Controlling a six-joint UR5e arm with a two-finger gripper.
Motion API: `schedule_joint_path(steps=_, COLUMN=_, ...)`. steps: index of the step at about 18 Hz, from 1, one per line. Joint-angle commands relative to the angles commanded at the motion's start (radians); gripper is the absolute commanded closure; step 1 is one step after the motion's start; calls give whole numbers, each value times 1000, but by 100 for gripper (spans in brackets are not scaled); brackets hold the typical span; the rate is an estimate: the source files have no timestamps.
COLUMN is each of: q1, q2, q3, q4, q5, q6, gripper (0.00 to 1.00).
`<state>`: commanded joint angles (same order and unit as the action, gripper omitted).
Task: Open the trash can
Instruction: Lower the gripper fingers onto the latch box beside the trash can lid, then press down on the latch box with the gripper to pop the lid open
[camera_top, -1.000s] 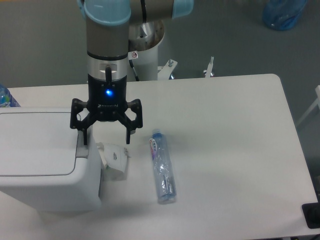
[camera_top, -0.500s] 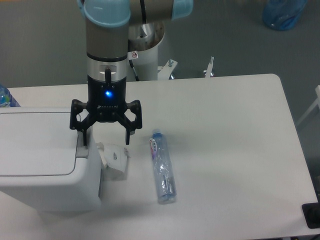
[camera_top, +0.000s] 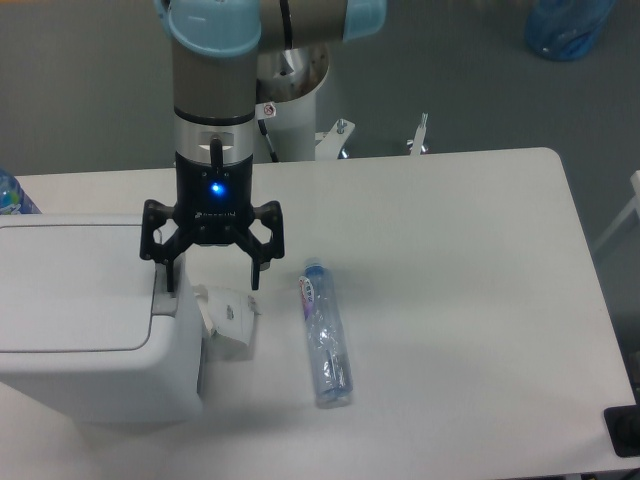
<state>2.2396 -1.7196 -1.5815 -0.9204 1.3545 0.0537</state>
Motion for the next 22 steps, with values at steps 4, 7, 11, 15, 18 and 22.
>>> schedule_joint_path(steps=4, q1=0, q2=-2, q3=0, q4=0, q5=0, q6=0, gripper=0)
schedule_joint_path(steps=7, q1=0, q2=-5, q3=0, q4=0, q5=0, q6=2, gripper=0)
schedule_joint_path(steps=11, q1=0, q2=-8, q3=2, q4=0, q5=0, q6=2, gripper=0)
schedule_joint_path(steps=15, q1=0, q2=-6, q3=0, q4=0, q5=2, q6=3, gripper=0)
schedule_joint_path(steps=18, q1=2, q2=-2, q3=17, q4=-3, q5=0, q6=3, gripper=0)
schedule_joint_path(steps=22, q1=8, q2=-8, q3=106, q4=5, q5=3, q6=12, gripper=0)
